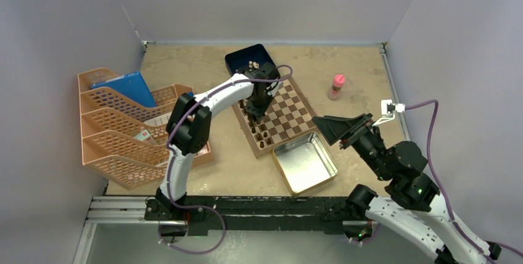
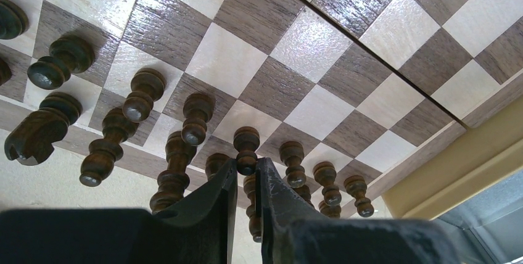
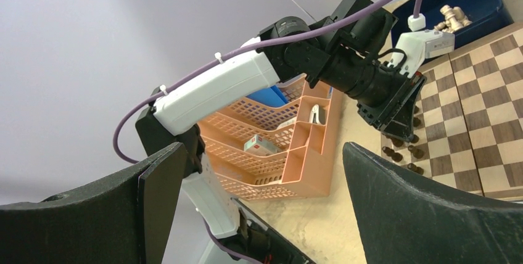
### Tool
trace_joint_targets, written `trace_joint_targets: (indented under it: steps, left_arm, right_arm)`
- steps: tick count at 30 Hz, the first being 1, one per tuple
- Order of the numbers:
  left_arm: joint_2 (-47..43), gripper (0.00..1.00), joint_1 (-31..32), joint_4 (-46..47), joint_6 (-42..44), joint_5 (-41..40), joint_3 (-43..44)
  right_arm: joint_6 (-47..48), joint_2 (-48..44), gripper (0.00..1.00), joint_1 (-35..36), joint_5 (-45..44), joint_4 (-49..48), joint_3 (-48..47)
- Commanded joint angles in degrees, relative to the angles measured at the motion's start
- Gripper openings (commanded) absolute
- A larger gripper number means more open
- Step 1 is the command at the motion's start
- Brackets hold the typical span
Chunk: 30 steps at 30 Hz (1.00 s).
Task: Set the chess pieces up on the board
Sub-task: Place the chess piece on the chessboard.
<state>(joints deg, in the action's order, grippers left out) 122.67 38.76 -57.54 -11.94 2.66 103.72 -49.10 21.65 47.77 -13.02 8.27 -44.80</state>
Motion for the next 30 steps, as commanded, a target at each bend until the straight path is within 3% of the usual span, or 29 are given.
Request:
trace_joint_targets:
  steps: [1, 30]
  left_arm:
    - [0.3, 0.14, 0.4, 0.2, 1.6, 0.0, 1.7]
    - [-3.3, 0.3, 0.9, 1.9, 3.5, -1.7, 3.3]
  right_arm:
    - [0.6, 0.0, 0.99, 0.2, -1.2, -1.2, -1.5]
    - [0.8, 2.4, 0.99, 0.2, 1.0, -3.7, 0.8]
